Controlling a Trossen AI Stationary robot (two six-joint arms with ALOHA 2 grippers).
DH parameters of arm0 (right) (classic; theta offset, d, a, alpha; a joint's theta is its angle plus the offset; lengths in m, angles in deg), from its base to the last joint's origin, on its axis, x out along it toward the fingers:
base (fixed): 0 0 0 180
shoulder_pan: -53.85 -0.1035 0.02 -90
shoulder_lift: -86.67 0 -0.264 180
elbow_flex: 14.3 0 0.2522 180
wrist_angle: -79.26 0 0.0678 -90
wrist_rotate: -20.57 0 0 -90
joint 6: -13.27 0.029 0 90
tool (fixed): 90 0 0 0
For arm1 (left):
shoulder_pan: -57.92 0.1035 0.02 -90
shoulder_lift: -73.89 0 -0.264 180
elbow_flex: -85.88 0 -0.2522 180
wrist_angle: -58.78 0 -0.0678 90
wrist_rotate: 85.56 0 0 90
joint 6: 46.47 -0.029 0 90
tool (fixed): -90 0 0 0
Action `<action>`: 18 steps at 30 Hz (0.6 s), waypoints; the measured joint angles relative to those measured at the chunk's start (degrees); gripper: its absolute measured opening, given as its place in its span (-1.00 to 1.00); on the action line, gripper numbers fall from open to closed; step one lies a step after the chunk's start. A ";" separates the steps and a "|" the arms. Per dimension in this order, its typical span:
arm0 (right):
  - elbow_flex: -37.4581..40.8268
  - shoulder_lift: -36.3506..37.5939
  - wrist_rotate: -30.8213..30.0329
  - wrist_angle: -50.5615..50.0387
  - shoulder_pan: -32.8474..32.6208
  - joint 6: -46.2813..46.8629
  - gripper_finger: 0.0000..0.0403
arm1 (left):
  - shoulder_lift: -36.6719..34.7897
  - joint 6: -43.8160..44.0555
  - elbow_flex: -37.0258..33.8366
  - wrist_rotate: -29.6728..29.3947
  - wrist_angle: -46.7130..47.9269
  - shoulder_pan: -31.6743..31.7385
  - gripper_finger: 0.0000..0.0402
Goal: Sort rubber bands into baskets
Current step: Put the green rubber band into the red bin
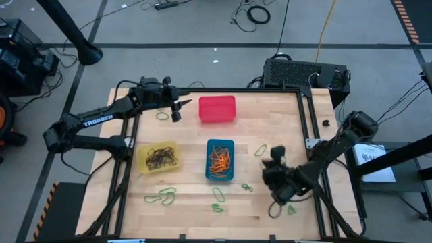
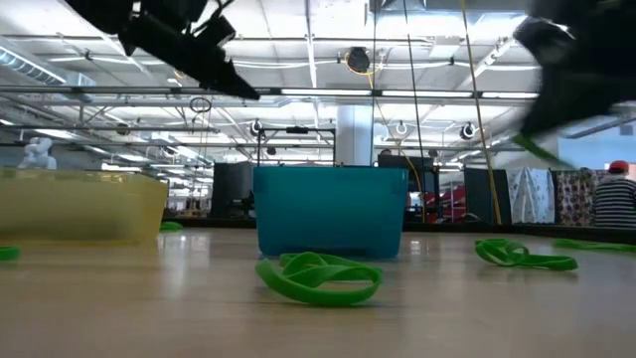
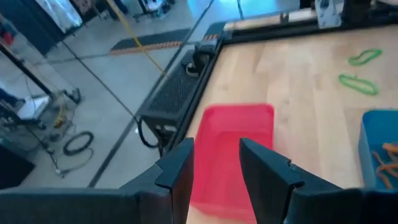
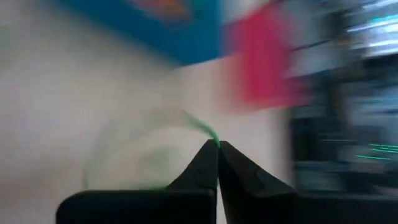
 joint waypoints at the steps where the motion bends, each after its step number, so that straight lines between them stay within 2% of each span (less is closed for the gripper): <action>1: 0.00 0.00 -6.30 -0.04 1.39 -1.12 -1.00 | 0.00 0.03 -0.64 0.09 0.02 0.44 -0.32; 3: 0.00 0.00 -18.47 -0.35 4.76 -1.61 -1.00 | 0.00 0.11 -2.00 0.11 -1.00 1.27 -0.32; 5: 0.00 0.08 -23.43 -0.88 9.04 -2.79 -1.00 | 0.00 0.14 -2.99 0.11 -1.73 2.30 -0.32; 8: 0.07 1.43 -19.41 -1.47 17.56 -7.90 -1.00 | 0.01 1.07 -3.94 0.11 -1.97 3.42 -0.32; 10: 0.25 2.28 -15.68 2.27 23.71 -13.72 -1.00 | 0.02 1.60 -4.09 0.11 -2.03 3.93 -0.32; 12: 1.03 3.40 -8.38 10.73 30.07 -24.68 -1.00 | 0.02 1.67 -4.09 0.11 -2.06 4.01 -0.32; 16: 2.96 4.68 20.83 37.04 42.54 -51.44 -1.00 | 0.02 1.62 -4.09 0.11 -2.05 4.01 -0.32; 18: 2.99 4.54 29.83 47.67 47.69 -58.56 -1.00 | 0.02 1.64 -4.09 0.11 -1.92 4.01 -0.32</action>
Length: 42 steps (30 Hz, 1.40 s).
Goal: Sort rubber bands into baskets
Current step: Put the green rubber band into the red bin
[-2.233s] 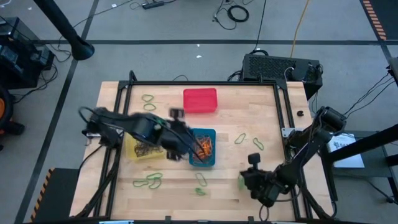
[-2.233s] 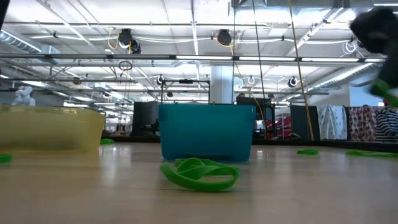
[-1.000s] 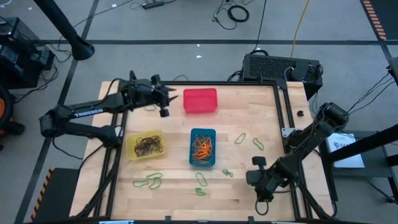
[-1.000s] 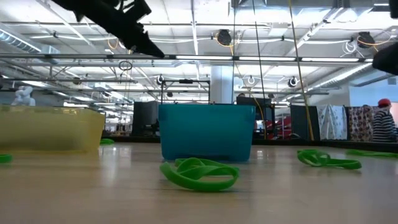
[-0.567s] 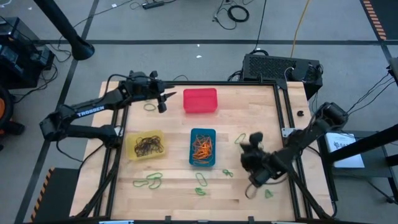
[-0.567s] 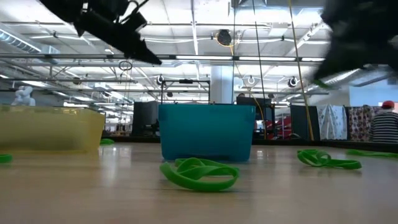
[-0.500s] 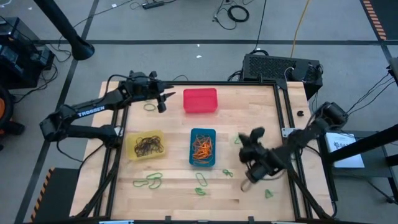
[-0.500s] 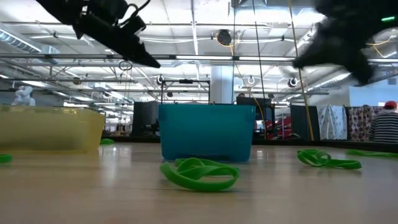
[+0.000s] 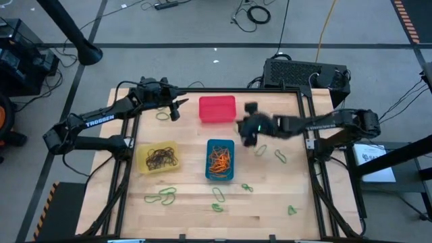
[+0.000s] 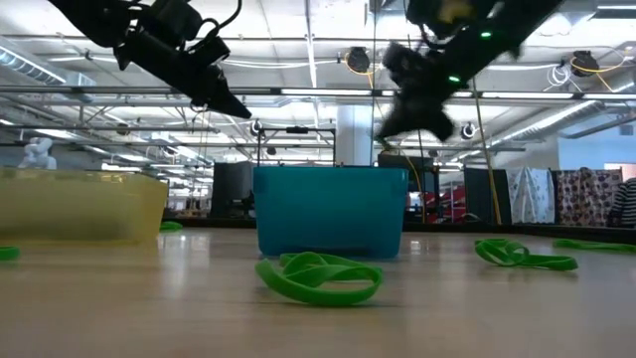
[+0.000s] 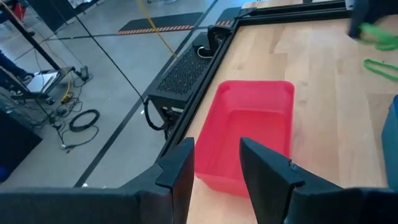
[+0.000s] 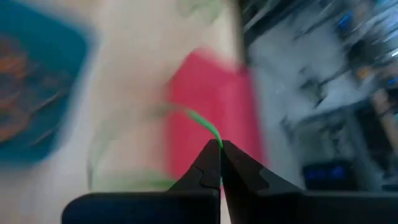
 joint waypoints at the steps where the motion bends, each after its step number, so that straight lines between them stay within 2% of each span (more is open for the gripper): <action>1: -0.04 -0.23 2.62 4.43 2.50 -2.41 -1.00 | 0.00 0.01 0.00 0.00 0.00 0.00 -0.32; 4: -0.04 -1.60 10.90 14.58 10.15 -5.36 -1.00 | 0.00 0.02 0.00 0.00 0.18 0.00 -0.32; 7: -0.06 -4.70 22.81 20.72 16.63 -0.86 -1.00 | 0.00 0.00 0.00 0.00 0.16 0.00 -0.32; 9: -0.06 -7.40 25.89 22.75 19.41 2.17 -1.00 | 0.00 0.03 0.00 0.00 0.17 0.00 -0.32; 15: -0.04 -13.49 25.78 30.51 22.41 6.79 -1.00 | 0.00 1.39 0.00 0.00 0.31 0.00 -0.32; 19: -0.04 -15.50 23.97 31.81 22.38 9.61 -0.97 | 0.00 3.00 0.00 -0.30 3.24 0.00 -0.32; 24: -0.04 -16.14 24.20 31.24 22.38 12.59 -0.81 | 0.00 3.60 0.00 -2.84 8.05 0.00 -0.32; 29: -0.04 -16.14 24.42 30.19 22.38 14.29 -0.60 | 0.00 5.85 0.00 -3.89 8.44 0.00 -0.32; 42: -13.01 -16.14 24.40 5.44 22.27 18.55 0.01 | 0.00 7.50 0.00 -3.89 7.52 -0.04 -0.32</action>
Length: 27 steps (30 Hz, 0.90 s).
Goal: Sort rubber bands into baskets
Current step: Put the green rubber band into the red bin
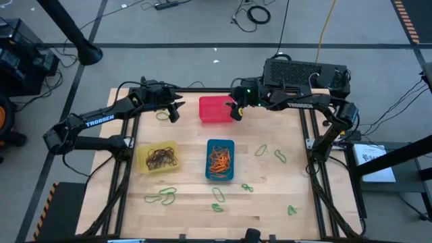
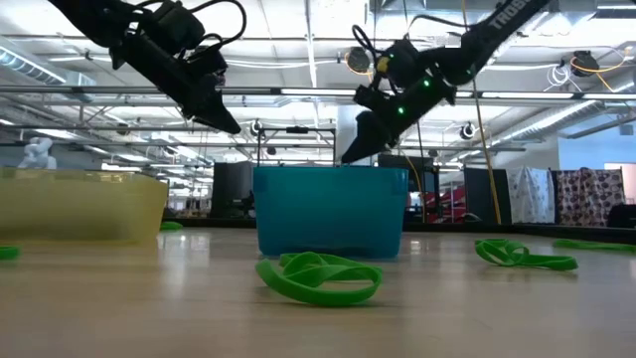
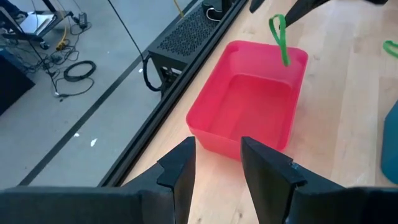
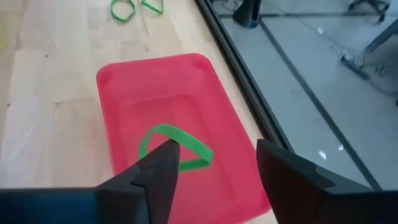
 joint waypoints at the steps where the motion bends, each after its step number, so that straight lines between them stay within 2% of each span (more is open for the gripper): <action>1: -1.35 0.00 0.00 -2.37 0.00 0.18 0.04 | 0.00 0.04 0.00 0.00 0.00 0.00 -0.32; 5: -6.82 0.00 -0.05 -12.77 0.00 0.38 0.15 | 0.00 1.49 0.00 0.04 0.22 -0.02 -0.32; 9: -10.20 0.00 -0.34 -16.42 0.00 0.58 0.20 | 0.00 1.53 0.00 0.09 0.39 -0.13 -0.32; 22: -11.50 -0.44 -0.41 -17.87 1.70 1.86 0.21 | 0.00 3.08 0.02 0.44 1.05 -0.13 -0.32; 27: -11.50 0.23 0.03 -19.18 0.65 3.05 0.20 | 0.02 2.81 0.02 0.39 7.57 -0.13 -0.32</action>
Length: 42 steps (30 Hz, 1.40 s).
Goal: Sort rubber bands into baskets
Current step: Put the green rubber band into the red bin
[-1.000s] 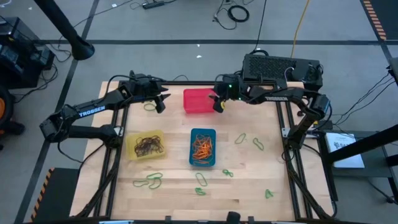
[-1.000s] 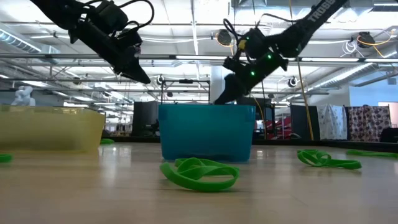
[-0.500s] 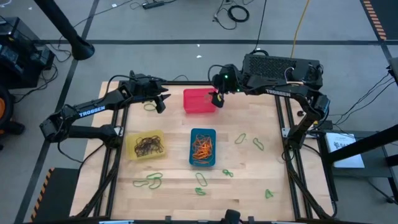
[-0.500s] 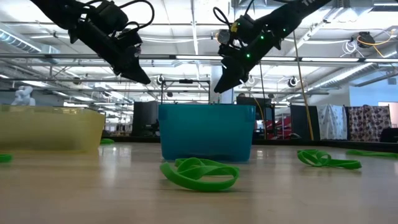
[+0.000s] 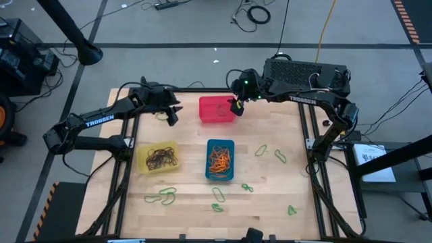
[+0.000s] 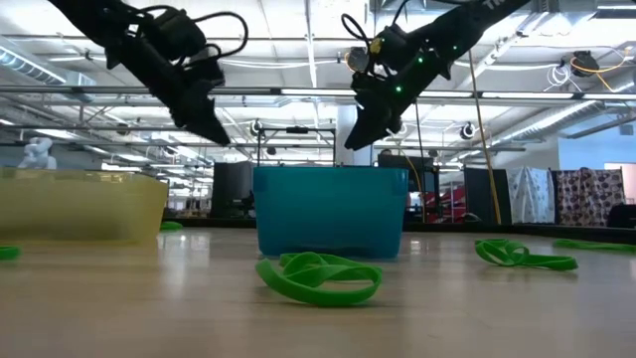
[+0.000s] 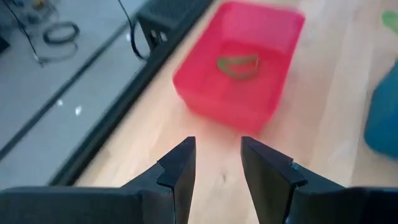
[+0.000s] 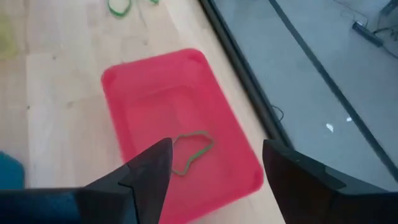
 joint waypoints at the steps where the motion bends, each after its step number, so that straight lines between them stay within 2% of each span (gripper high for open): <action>1: -0.02 0.01 -0.02 -0.50 -0.48 0.51 0.20 | 0.00 -0.17 0.00 -0.47 1.30 -0.01 -0.32; 4: 0.02 0.01 -0.16 -4.00 -2.75 1.81 0.20 | 0.00 0.07 -0.70 -4.87 3.22 0.04 -0.32; 7: 0.37 0.01 0.01 -6.91 -6.39 1.59 0.20 | 0.00 0.09 -3.09 -12.53 2.84 0.35 -0.32; 9: 0.44 0.00 -0.05 -8.71 -8.99 1.81 0.20 | 0.33 0.15 -3.98 -18.15 2.72 1.68 -0.32; 11: 0.44 0.01 -0.27 -9.11 -11.83 2.49 0.20 | 1.72 0.40 -3.98 -20.52 3.14 4.10 -0.32; 14: 0.44 0.01 -0.40 -9.96 -16.37 2.99 0.20 | 4.92 0.59 -4.02 -20.08 3.03 8.50 -0.32; 18: 0.44 0.01 -1.28 -9.97 -21.85 2.94 0.20 | 11.62 0.15 -4.00 -16.61 2.50 13.50 -0.32; 21: 0.44 0.01 -3.86 -9.97 -25.17 2.50 0.20 | 16.16 0.18 -4.00 -14.59 -0.56 15.81 -0.32; 24: 0.44 0.01 -5.52 -9.91 -27.30 1.77 0.20 | 18.99 0.16 -3.80 -9.91 -2.68 16.63 -0.32; 27: 0.44 0.01 -6.50 -9.94 -28.12 2.05 0.20 | 20.24 0.15 -3.22 -7.74 -2.80 16.48 -0.32; 42: 0.48 0.01 -6.59 -11.51 -28.53 5.75 0.20 | 20.48 4.47 -3.17 -7.47 -3.63 16.44 -0.32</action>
